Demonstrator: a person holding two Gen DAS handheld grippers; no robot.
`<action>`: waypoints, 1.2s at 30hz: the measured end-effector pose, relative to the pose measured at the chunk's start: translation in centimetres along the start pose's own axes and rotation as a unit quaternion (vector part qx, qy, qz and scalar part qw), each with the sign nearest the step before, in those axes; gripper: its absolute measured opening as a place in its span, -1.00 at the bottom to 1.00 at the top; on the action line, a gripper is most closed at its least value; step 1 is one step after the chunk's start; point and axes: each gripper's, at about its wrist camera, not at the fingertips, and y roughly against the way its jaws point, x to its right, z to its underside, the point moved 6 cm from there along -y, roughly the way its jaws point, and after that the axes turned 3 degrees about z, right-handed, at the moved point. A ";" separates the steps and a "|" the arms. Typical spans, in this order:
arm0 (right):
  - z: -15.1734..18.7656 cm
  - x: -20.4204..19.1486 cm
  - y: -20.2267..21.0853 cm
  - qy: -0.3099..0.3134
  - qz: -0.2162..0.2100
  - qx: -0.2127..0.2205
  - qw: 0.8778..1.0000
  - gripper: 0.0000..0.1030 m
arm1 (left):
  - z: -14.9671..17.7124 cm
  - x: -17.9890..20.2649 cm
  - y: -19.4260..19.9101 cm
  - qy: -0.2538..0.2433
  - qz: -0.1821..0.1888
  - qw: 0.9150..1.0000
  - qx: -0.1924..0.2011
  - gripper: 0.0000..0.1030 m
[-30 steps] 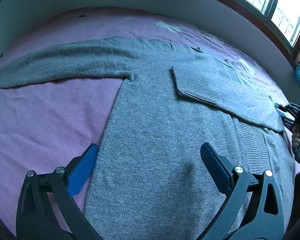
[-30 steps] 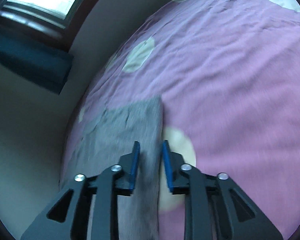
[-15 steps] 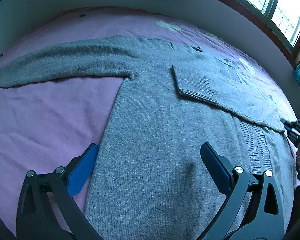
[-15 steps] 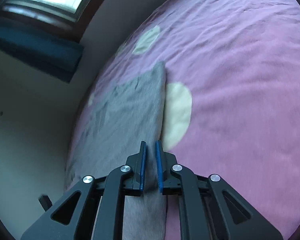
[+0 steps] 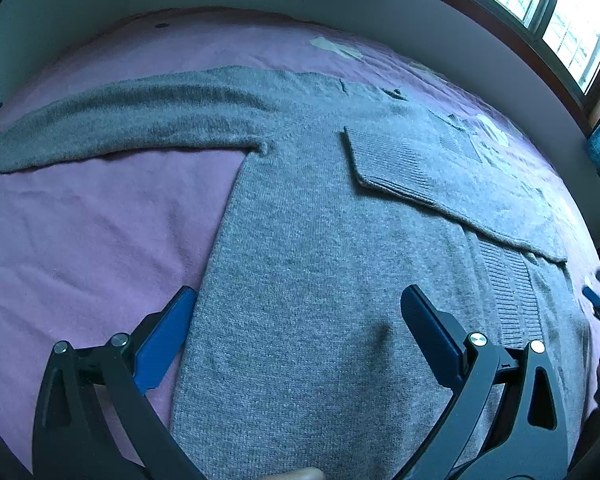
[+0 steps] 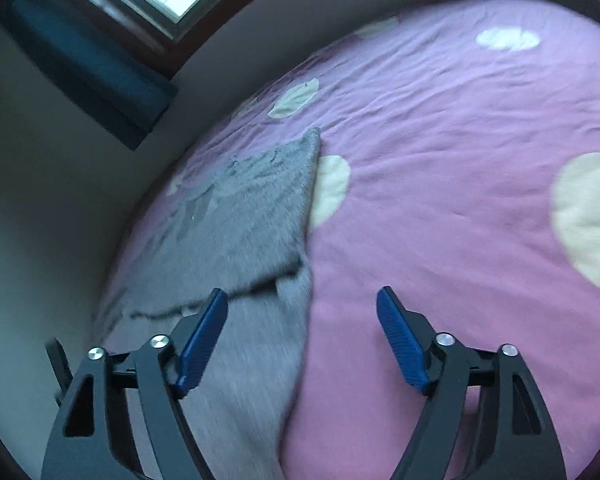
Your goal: Fold small clothes
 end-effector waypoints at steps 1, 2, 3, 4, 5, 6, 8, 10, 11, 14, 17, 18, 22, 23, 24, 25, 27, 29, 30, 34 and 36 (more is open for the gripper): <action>0.4 0.4 0.7 0.011 0.019 0.009 1.000 0.57 | 0.0 0.1 0.0 -0.001 0.000 1.000 0.000 0.96; 0.9 0.9 1.2 0.017 0.031 0.014 0.999 0.59 | 0.0 0.1 0.0 -0.003 0.000 1.000 0.000 0.96; 1.3 1.4 1.3 0.018 0.036 0.014 0.999 0.64 | -0.1 0.0 0.0 -0.003 0.000 1.000 0.001 0.96; 2.0 2.2 1.0 0.013 0.039 0.009 0.999 0.67 | -0.1 0.1 0.0 -0.003 0.001 1.000 0.002 0.96; 2.6 2.9 0.6 0.006 0.031 0.007 0.999 0.68 | -0.1 0.1 0.1 -0.002 0.002 1.000 0.004 0.96; 2.4 3.2 0.9 -0.009 0.014 0.017 1.000 0.69 | -0.1 0.0 0.2 0.000 0.005 1.000 0.006 0.96; 2.3 3.7 1.0 -0.027 -0.001 0.025 0.999 0.72 | -0.2 -0.1 0.5 0.005 0.010 1.000 0.005 0.96; 2.5 3.7 0.8 -0.025 0.000 0.023 0.999 0.73 | -0.4 -0.4 1.1 0.012 0.018 1.000 0.005 0.96; 2.5 3.6 0.8 -0.022 0.002 0.024 0.999 0.74 | -0.6 -0.7 1.4 0.014 0.019 1.000 0.007 0.96; 2.6 3.2 0.7 -0.022 0.002 0.023 0.999 0.76 | -1.3 -2.5 2.7 0.023 0.012 0.999 0.027 0.96; 2.5 3.4 0.9 -0.029 -0.006 0.026 0.999 0.77 | -1.9 -5.6 3.9 0.044 0.004 0.998 0.040 0.96; 2.5 3.5 0.9 -0.031 -0.008 0.027 0.999 0.77 | -2.0 -7.1 4.2 0.058 -0.003 0.997 0.043 0.96; 2.5 3.5 1.0 -0.032 -0.010 0.027 0.999 0.78 | -2.3 -13.2 5.6 0.111 -0.025 0.992 0.056 0.96; 2.5 3.5 1.0 -0.032 -0.010 0.026 0.999 0.78 | -2.4 -14.4 5.9 0.120 -0.032 0.990 0.059 0.96; 2.5 3.6 1.0 -0.032 -0.010 0.026 0.999 0.78 | -2.4 -16.2 6.2 0.135 -0.039 0.988 0.064 0.96; 2.5 3.5 1.0 -0.032 -0.010 0.027 0.999 0.78 | -2.4 -17.7 6.5 0.149 -0.044 0.985 0.068 0.96; 2.4 3.6 1.0 -0.032 -0.010 0.027 0.999 0.78 | -2.3 -20.6 6.9 0.180 -0.047 0.980 0.075 0.96; 2.5 3.5 1.0 -0.033 -0.011 0.027 0.999 0.78 | -2.2 -23.4 7.2 0.218 -0.029 0.972 0.087 0.96; 2.5 3.5 1.0 -0.034 -0.012 0.028 0.999 0.78 | -2.4 -24.7 7.5 0.237 0.003 0.966 0.105 0.96; 2.4 3.6 0.9 -0.036 -0.014 0.029 0.999 0.79 | -3.4 -28.6 8.2 0.287 0.035 0.947 0.141 0.96; 2.4 3.6 0.9 -0.038 -0.014 0.030 0.999 0.79 | -3.8 -30.7 8.3 0.304 0.037 0.940 0.151 0.96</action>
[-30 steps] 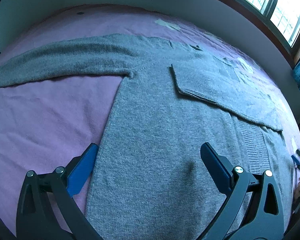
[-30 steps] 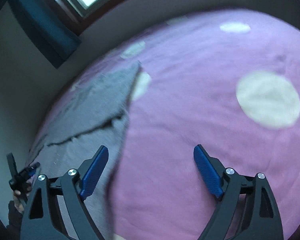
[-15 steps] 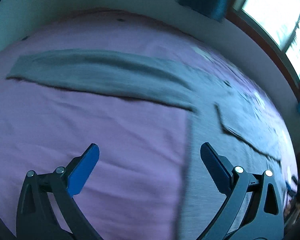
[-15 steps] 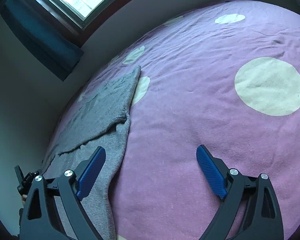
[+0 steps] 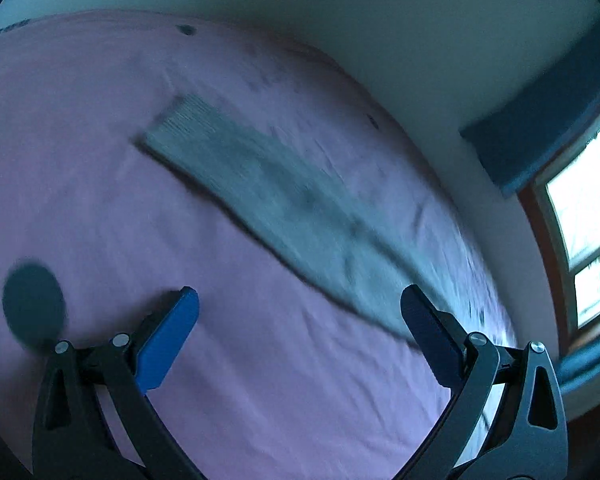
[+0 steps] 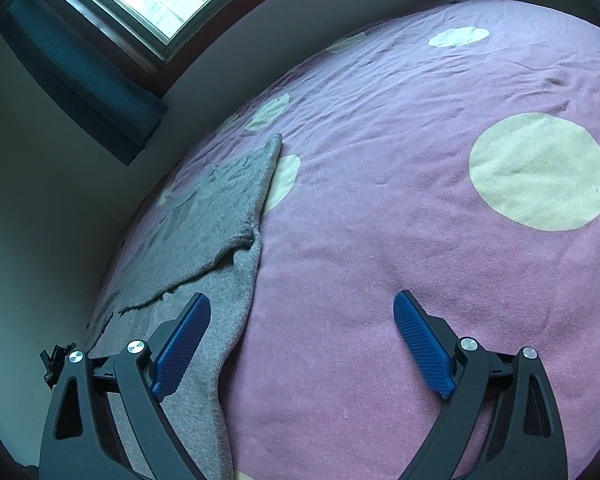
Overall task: Fold small clothes
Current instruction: 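Grasp the other sweater sleeve cuff with the left tool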
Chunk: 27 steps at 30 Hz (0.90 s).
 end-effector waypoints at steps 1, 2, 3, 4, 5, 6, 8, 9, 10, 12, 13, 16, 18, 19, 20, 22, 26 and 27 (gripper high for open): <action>0.0 0.0 0.0 0.000 0.000 0.000 1.000 0.79 | -0.8 -0.4 -0.1 0.006 0.002 1.000 0.006 0.96; -0.1 0.1 -0.1 0.000 0.000 0.000 1.000 0.79 | -1.6 -0.7 -0.3 0.007 -0.003 1.000 0.013 0.96; -0.2 0.1 -0.1 0.000 -0.001 0.000 1.000 0.79 | -2.1 -0.9 -0.5 0.009 -0.007 1.000 0.014 0.96; -0.2 0.1 -0.1 -0.001 -0.001 0.001 1.000 0.79 | -2.7 -1.2 -0.8 0.012 -0.008 1.000 0.016 0.96; -0.2 0.1 -0.1 -0.002 -0.001 0.001 1.000 0.79 | -3.1 -1.4 -0.9 0.013 -0.006 1.000 0.018 0.96; -0.4 0.2 -0.1 -0.003 -0.001 0.002 1.000 0.79 | -3.8 -1.5 -1.2 0.012 -0.005 1.000 0.022 0.96; -0.4 0.2 -0.1 -0.004 0.000 0.004 1.000 0.79 | -4.6 -1.9 -1.8 0.014 -0.009 1.000 0.024 0.96; -0.4 0.3 -0.1 -0.006 0.000 0.004 1.000 0.79 | -5.0 -2.1 -2.2 0.016 -0.011 0.999 0.025 0.96; -0.4 0.2 -0.1 -0.006 0.001 0.005 1.000 0.79 | -5.4 -2.2 -2.5 0.021 -0.011 0.999 0.025 0.96; -0.5 0.3 0.0 -0.008 0.001 0.006 1.000 0.79 | -5.8 -2.2 -2.7 0.036 -0.005 0.999 0.025 0.95; -0.5 0.3 0.0 -0.008 0.001 0.007 1.000 0.79 | -6.2 -2.7 -2.4 0.044 -0.003 0.999 0.026 0.93; -0.5 0.3 0.0 -0.010 0.001 0.008 1.000 0.79 | -6.7 -3.5 -2.4 0.069 -0.019 0.997 0.027 0.50; -0.6 0.3 0.0 -0.011 0.001 0.008 1.000 0.79 | -7.1 -4.0 -2.8 0.086 -0.012 0.996 0.020 0.19; -0.6 0.3 0.0 -0.011 0.000 0.008 1.000 0.79 | -7.1 -4.3 -2.9 0.091 -0.016 0.996 0.015 0.03; -0.6 0.3 0.0 -0.011 0.000 0.009 1.000 0.79 | -7.2 -4.4 -3.1 0.086 -0.021 0.996 0.014 -0.05; -0.7 0.3 0.0 -0.012 0.000 0.009 1.000 0.79 | -7.2 -4.2 -3.5 0.067 -0.038 0.997 0.002 -0.53; -0.7 0.3 0.0 -0.011 0.000 0.009 1.000 0.79 | -7.1 -3.1 -4.2 0.035 -0.056 0.998 -0.018 -0.91; -0.8 0.3 0.0 -0.011 -0.001 0.009 1.000 0.79 | -7.1 -2.0 -4.0 0.016 -0.058 0.998 -0.014 -0.92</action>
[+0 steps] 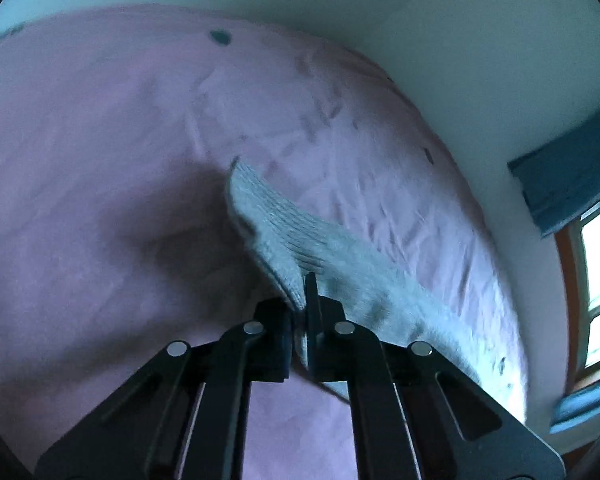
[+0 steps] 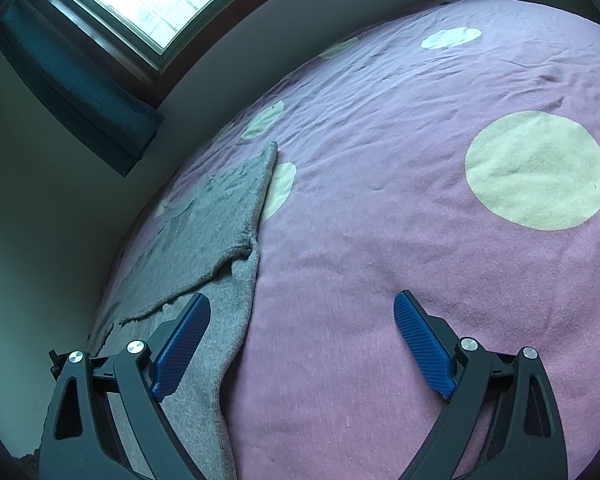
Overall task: Fold small clothes
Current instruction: 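Grasp the other sweater sleeve cuff with the left tool, then fold the held sleeve across the sweater body with the left tool, release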
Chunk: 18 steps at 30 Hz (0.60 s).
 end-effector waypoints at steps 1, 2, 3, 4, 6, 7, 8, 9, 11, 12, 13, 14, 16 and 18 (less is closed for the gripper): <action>0.0 0.0 0.0 0.000 0.000 0.000 1.000 0.79 | 0.1 0.8 0.3 -0.010 0.001 1.000 0.004 -0.92; 0.0 0.0 0.0 0.000 0.000 0.000 1.000 0.79 | 0.1 1.9 0.6 -0.024 0.002 1.000 0.009 -0.92; 0.0 0.0 0.0 0.000 0.000 0.000 1.000 0.79 | 0.3 3.4 1.0 -0.039 0.007 0.999 0.014 -0.92; 0.0 0.0 0.0 0.000 0.000 0.000 1.000 0.79 | 0.5 4.8 1.3 -0.053 0.014 0.998 0.017 -0.92; 0.0 0.0 0.0 0.000 0.000 0.000 1.000 0.79 | 1.3 8.5 1.8 -0.086 0.035 0.996 0.016 -0.92; 0.0 0.0 0.0 0.000 -0.001 0.000 1.000 0.79 | 1.8 10.4 1.9 -0.102 0.044 0.994 0.015 -0.92; 0.0 0.0 0.0 0.000 -0.001 0.000 1.000 0.79 | 2.4 12.4 2.1 -0.120 0.053 0.991 0.013 -0.92; 0.0 0.0 0.0 0.000 -0.001 0.000 1.000 0.79 | 3.4 14.9 2.1 -0.144 0.063 0.988 0.011 -0.92; 0.0 0.0 0.0 0.000 -0.001 0.000 1.000 0.79 | 5.2 18.9 2.2 -0.178 0.082 0.981 0.004 -0.92; 0.0 0.0 0.0 0.000 -0.001 0.000 1.000 0.79 | 6.5 21.4 2.1 -0.195 0.095 0.976 -0.002 -0.92; 0.0 0.0 0.0 0.000 -0.001 0.000 1.000 0.79 | 7.7 23.5 2.0 -0.207 0.107 0.972 -0.009 -0.92; 0.0 0.0 0.0 -0.001 -0.002 0.000 1.000 0.79 | 9.4 26.1 1.7 -0.222 0.123 0.967 -0.019 -0.92; -0.1 -0.1 0.0 -0.001 -0.003 0.001 1.000 0.79 | 12.1 29.8 1.5 -0.244 0.143 0.959 -0.032 -0.92; -0.1 0.0 0.0 -0.002 -0.004 0.001 1.000 0.79 | 15.8 34.4 1.1 -0.286 0.157 0.944 -0.041 -0.92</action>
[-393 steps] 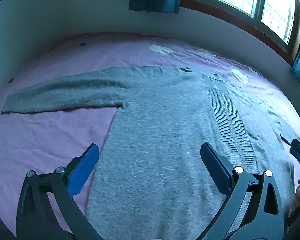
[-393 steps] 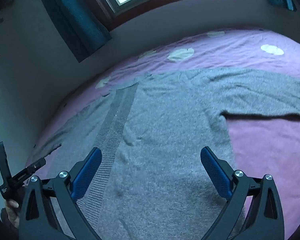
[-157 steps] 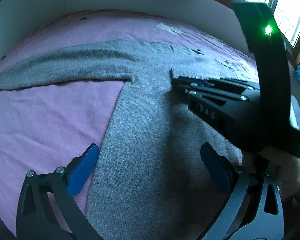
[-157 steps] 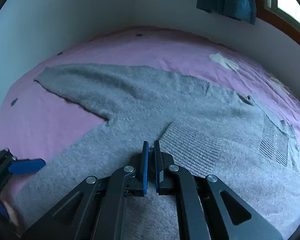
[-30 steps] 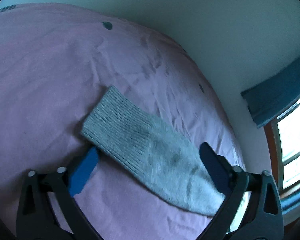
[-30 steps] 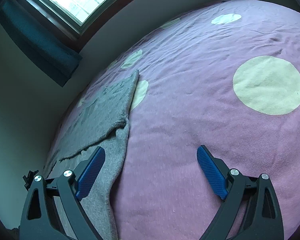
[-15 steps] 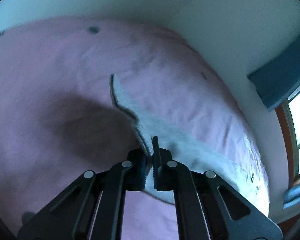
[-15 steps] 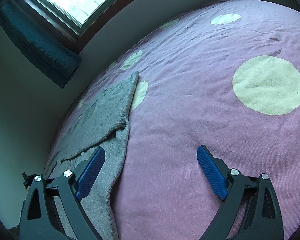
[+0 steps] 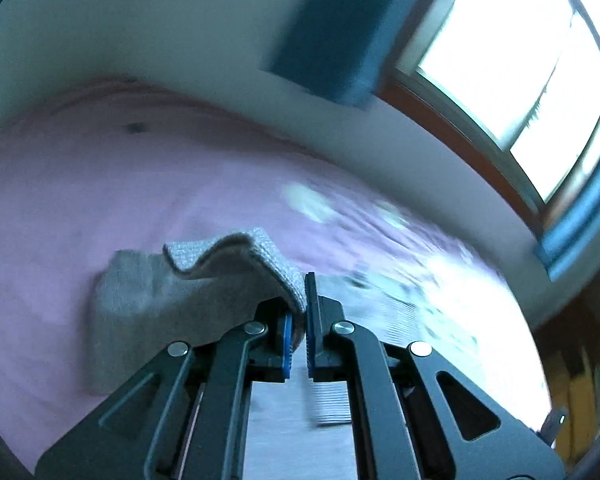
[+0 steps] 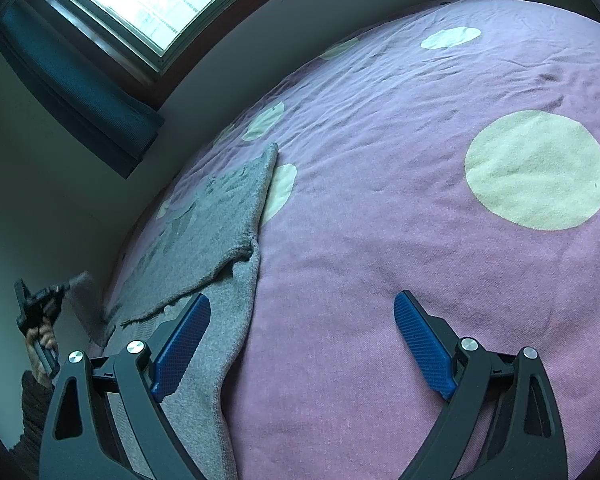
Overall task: Fold small clothes
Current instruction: 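Fold the held sleeve across the sweater body with the left tool, release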
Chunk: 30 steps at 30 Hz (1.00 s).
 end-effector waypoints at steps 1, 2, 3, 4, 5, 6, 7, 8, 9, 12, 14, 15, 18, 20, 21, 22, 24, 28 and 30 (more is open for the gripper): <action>0.0 0.0 0.0 0.000 0.000 0.000 1.000 0.79 | 0.3 2.2 -1.0 -0.019 0.004 1.000 -0.004 -0.92; -0.1 0.0 0.0 -0.001 -0.001 0.000 1.000 0.79 | 0.8 4.8 -2.1 -0.039 0.010 0.999 -0.011 -0.92; -0.1 0.0 0.0 -0.001 -0.001 0.000 1.000 0.79 | 1.6 6.7 -3.0 -0.051 0.018 0.998 -0.017 -0.92; 0.0 0.0 0.0 -0.001 -0.001 0.000 1.000 0.79 | 2.2 8.5 -3.8 -0.059 0.029 0.998 -0.025 -0.92; 0.0 0.0 0.0 -0.001 -0.001 0.001 1.000 0.79 | 3.1 10.9 -5.1 -0.069 0.043 0.996 -0.036 -0.92; -0.1 0.0 0.0 -0.001 -0.001 0.001 1.000 0.80 | 3.8 12.3 -6.1 -0.077 0.049 0.995 -0.044 -0.92; 0.0 0.0 0.0 -0.001 -0.001 0.000 1.000 0.80 | 4.7 14.0 -7.1 -0.088 0.054 0.993 -0.052 -0.92; 0.0 0.0 0.0 -0.001 -0.001 0.000 1.000 0.80 | 5.4 15.1 -8.1 -0.098 0.054 0.992 -0.057 -0.92; 0.0 0.0 0.0 -0.001 -0.001 0.000 1.000 0.80 | 6.4 16.5 -9.3 -0.112 0.052 0.990 -0.064 -0.92; -0.1 -0.1 0.0 -0.001 -0.002 0.001 1.000 0.80 | 9.9 19.5 -12.5 -0.136 0.046 0.985 -0.097 -0.92; -0.1 0.0 0.0 -0.001 -0.002 0.000 1.000 0.80 | 12.2 20.6 -14.3 -0.154 0.034 0.981 -0.115 -0.92; -0.1 0.0 0.0 -0.001 -0.003 0.001 1.000 0.80 | 13.0 21.2 -15.2 -0.160 0.029 0.979 -0.121 -0.92; -0.1 0.0 0.0 -0.001 -0.003 0.000 1.000 0.80 | 15.5 22.2 -17.4 -0.170 0.018 0.974 -0.147 -0.92; -0.1 -0.1 -0.1 -0.001 -0.002 0.000 1.000 0.80 | 17.2 22.0 -18.7 -0.177 0.014 0.970 -0.169 -0.89; -0.1 0.0 0.0 -0.001 -0.002 0.000 1.000 0.80 | 17.8 21.9 -18.9 -0.183 0.011 0.967 -0.176 -0.85; -0.1 0.0 -0.1 -0.001 -0.002 0.000 1.000 0.80 | 18.2 22.1 -18.9 -0.193 0.006 0.966 -0.170 -0.82; -0.1 -0.1 0.0 0.000 -0.003 0.002 1.000 0.80 | 18.4 23.1 -18.3 -0.220 0.007 0.962 -0.161 -0.65; -0.1 -0.1 0.0 0.000 -0.003 0.002 1.000 0.80 | 17.7 23.0 -14.7 -0.229 0.025 0.963 -0.142 -0.39; -0.1 -0.1 0.0 0.000 -0.003 0.002 1.000 0.80 | 16.9 22.0 -12.7 -0.226 0.031 0.965 -0.127 -0.27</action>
